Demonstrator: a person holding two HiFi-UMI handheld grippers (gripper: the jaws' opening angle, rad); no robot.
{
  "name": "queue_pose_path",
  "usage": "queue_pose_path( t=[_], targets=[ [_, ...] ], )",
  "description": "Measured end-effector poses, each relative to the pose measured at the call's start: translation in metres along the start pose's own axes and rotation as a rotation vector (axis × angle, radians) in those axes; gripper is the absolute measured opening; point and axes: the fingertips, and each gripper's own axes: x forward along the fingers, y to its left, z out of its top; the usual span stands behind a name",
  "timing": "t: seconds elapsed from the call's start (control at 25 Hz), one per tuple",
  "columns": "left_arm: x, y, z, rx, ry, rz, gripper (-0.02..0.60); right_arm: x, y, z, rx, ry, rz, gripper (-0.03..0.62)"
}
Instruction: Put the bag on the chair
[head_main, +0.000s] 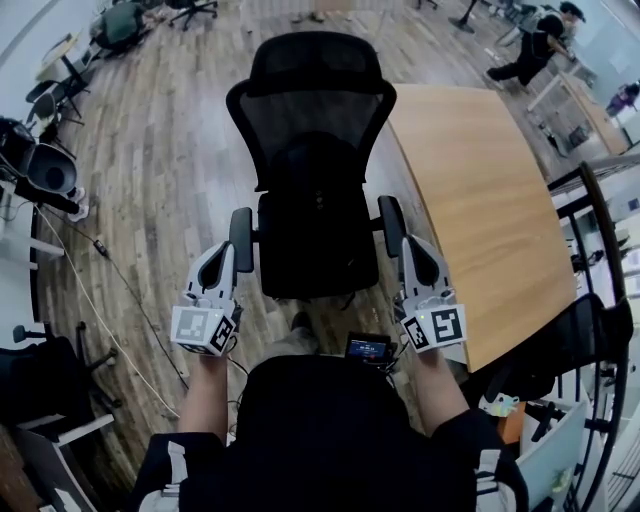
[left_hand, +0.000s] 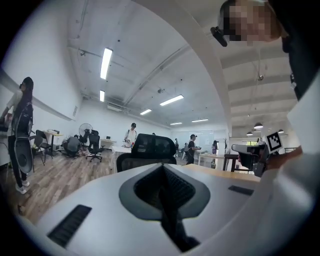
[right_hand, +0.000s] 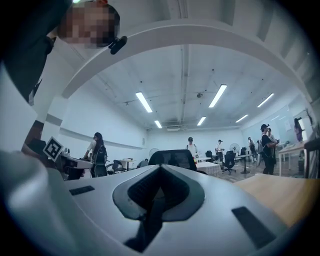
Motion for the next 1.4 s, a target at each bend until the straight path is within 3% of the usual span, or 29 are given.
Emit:
queue_pose_path(
  t=[0.2,0.52,0.88,1.16,1.4],
  targets=[
    [-0.049,-0.045,-0.019,-0.026,-0.006,0.053,0.003,-0.062,0.001,-0.018,0.006,0.022,0.067,0.011],
    [-0.137,-0.106,-0.046,-0.029,-0.003,0.156,0.003,-0.144,0.032,-0.046,0.053,0.077,0.079,0.011],
    [-0.193,-0.169,-0.059,0.0,0.054,0.122,0.003,-0.212,0.062,-0.049,0.1,0.098,0.121,0.009],
    [-0.206,-0.17,-0.067,-0.021,0.076,0.064,0.003,-0.229,0.08,-0.045,0.106,0.111,0.073,0.009],
    [-0.226,-0.155,-0.056,-0.017,0.042,0.052,0.003,-0.23,0.105,-0.05,0.111,0.14,0.051,0.009]
  ],
)
